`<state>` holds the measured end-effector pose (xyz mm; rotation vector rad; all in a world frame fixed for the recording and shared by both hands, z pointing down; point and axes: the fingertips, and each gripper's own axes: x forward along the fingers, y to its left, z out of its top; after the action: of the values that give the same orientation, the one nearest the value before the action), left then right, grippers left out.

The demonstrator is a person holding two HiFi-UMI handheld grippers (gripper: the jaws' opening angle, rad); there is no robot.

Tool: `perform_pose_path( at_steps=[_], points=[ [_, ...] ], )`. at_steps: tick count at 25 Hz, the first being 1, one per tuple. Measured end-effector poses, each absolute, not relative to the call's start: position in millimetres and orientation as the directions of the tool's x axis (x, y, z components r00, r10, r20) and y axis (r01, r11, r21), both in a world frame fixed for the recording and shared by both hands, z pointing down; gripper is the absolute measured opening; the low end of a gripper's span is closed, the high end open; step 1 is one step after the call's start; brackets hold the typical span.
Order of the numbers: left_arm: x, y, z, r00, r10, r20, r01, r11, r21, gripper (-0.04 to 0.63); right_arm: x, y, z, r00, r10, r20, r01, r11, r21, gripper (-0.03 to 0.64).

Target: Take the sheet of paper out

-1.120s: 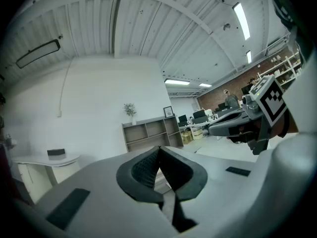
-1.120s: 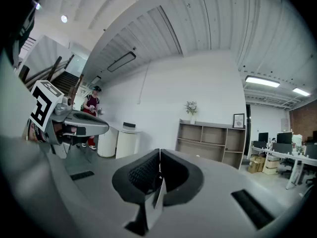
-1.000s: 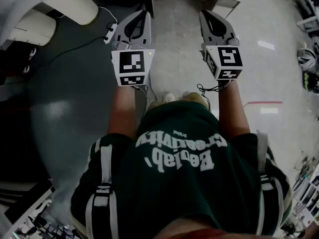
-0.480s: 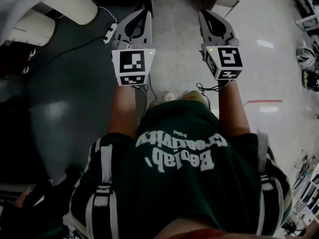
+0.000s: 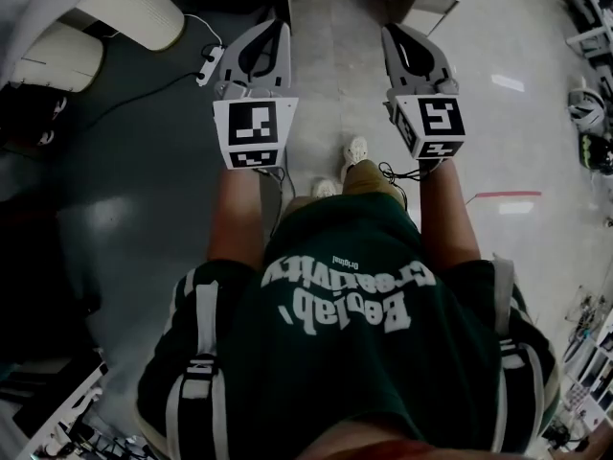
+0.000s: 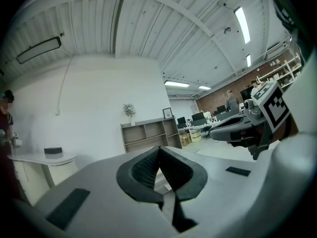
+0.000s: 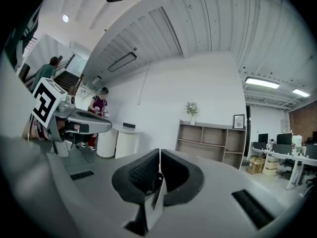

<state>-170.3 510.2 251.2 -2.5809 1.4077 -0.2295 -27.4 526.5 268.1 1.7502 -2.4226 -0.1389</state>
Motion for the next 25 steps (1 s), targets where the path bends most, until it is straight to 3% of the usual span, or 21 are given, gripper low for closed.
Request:
perform_pose_path(
  at_steps=[25],
  points=[
    [-86,265,255,0.476,-0.876,0.083,-0.84,-0.48,-0.254,0.018,60,269,271,-0.386,-0.92,0.063,-0.911,0.391,0.135,0.037]
  ],
)
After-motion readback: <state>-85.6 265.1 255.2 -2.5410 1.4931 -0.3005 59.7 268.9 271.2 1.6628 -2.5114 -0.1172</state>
